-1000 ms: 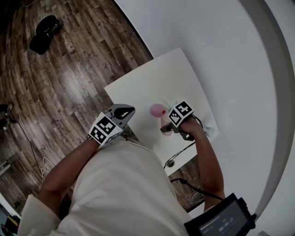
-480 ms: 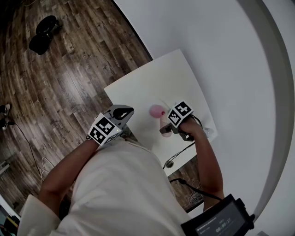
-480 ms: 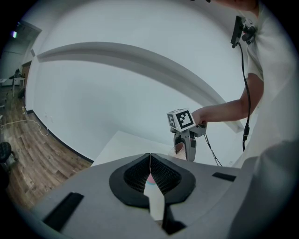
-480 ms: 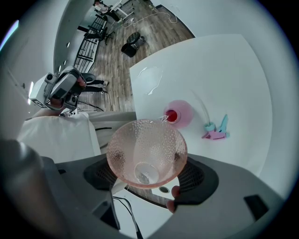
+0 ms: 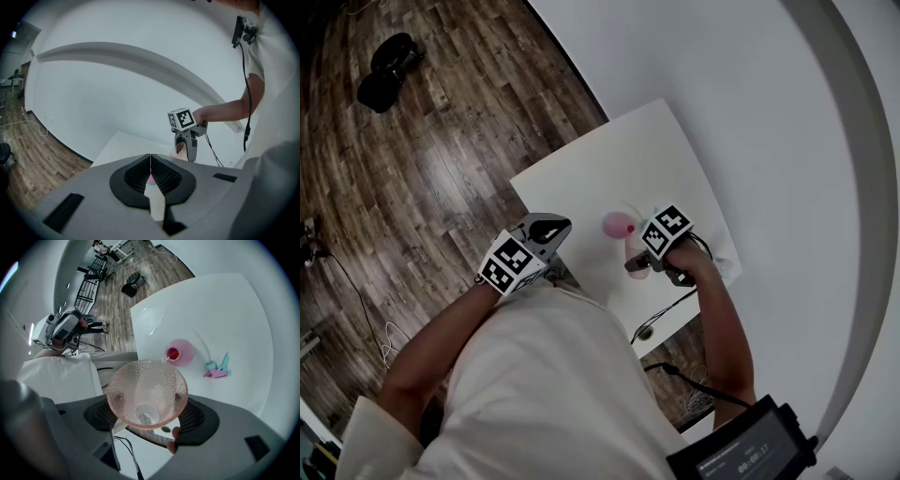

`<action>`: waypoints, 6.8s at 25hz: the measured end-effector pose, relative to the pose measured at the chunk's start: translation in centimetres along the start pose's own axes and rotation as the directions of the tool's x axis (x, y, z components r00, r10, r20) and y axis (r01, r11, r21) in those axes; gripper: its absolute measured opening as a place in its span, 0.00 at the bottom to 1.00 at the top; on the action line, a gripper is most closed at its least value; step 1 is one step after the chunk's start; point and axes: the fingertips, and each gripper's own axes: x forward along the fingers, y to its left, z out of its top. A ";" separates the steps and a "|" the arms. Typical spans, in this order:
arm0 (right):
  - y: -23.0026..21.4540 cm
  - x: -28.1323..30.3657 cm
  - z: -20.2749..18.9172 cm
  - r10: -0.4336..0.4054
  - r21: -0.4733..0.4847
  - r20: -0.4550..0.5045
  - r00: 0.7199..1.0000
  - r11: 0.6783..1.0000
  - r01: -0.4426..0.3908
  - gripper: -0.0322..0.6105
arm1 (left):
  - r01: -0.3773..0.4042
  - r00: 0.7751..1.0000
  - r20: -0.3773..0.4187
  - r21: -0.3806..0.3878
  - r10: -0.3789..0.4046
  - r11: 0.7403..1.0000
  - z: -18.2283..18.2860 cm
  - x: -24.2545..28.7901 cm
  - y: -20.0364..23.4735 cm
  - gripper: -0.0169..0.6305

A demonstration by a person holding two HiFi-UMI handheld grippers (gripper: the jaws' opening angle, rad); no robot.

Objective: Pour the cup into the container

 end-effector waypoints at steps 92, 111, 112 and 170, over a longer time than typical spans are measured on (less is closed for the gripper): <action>0.7 -1.5 0.1 -0.002 -0.043 -0.127 0.992 0.999 -0.004 0.63 | -0.066 0.998 0.001 -0.040 0.066 0.997 -0.7 -3.0 -0.3 0.04; 0.4 -1.7 0.0 0.005 -0.051 -0.137 0.991 0.999 -0.012 0.63 | -0.074 0.997 0.003 -0.038 0.074 0.997 -0.5 -2.8 -0.6 0.04; 0.5 -1.7 0.1 0.005 -0.053 -0.138 0.990 0.999 -0.013 0.63 | -0.074 0.997 0.003 -0.038 0.074 0.997 -0.5 -2.9 -0.5 0.04; 0.0 -2.2 -0.1 -0.007 -0.073 -0.243 0.970 0.997 -0.011 0.63 | -0.103 0.994 0.020 -0.057 0.104 0.993 -1.2 -4.0 0.1 0.04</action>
